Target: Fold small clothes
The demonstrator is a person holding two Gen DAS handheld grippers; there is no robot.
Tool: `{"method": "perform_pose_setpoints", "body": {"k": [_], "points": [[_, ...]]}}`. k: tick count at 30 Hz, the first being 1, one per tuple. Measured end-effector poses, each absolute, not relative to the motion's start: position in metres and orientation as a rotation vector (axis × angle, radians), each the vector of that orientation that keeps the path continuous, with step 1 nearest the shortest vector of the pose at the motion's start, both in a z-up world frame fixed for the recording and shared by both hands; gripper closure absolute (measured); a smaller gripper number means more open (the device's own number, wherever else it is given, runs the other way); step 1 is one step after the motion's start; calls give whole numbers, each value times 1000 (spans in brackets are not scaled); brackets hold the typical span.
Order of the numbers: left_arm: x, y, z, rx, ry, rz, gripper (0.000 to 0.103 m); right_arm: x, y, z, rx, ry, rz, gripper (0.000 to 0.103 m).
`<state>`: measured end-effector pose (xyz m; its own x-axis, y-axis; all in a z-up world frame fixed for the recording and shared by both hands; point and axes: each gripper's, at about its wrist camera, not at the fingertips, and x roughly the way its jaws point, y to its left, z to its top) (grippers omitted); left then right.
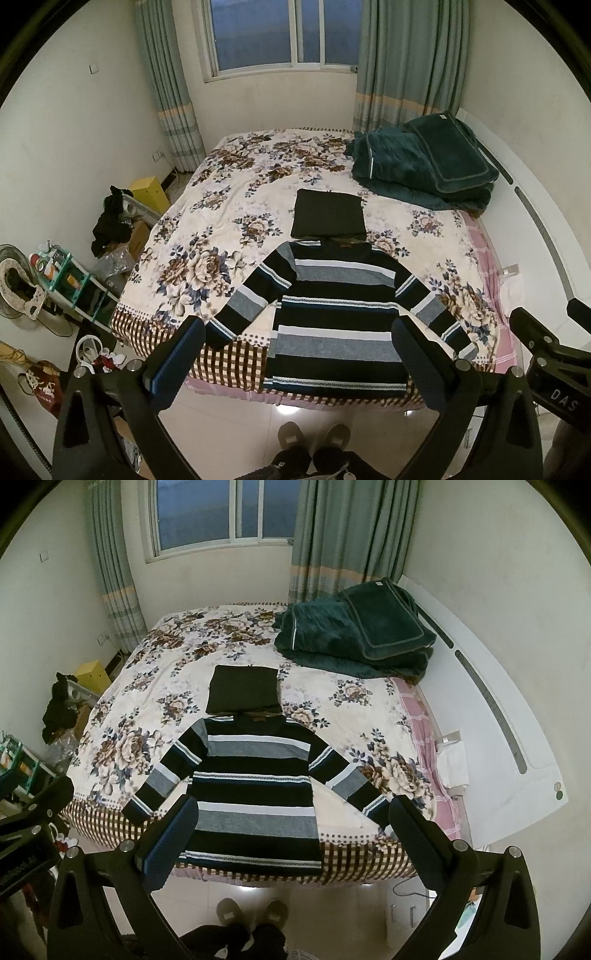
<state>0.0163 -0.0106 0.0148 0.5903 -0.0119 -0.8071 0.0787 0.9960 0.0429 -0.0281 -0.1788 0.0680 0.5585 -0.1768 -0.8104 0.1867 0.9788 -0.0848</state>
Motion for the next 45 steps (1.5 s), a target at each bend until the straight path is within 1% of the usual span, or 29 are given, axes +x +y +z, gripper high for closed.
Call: {"method": "perform_pose_setpoints", "body": {"k": [17, 27, 45], "points": [[17, -11, 17, 67, 934, -59, 0, -41, -186, 66, 10, 947, -213, 0], [18, -14, 21, 65, 928, -58, 0, -25, -176, 75, 13, 942, -213, 0], [19, -17, 24, 57, 926, -73, 0, -30, -179, 73, 14, 935, -213, 0]]}}
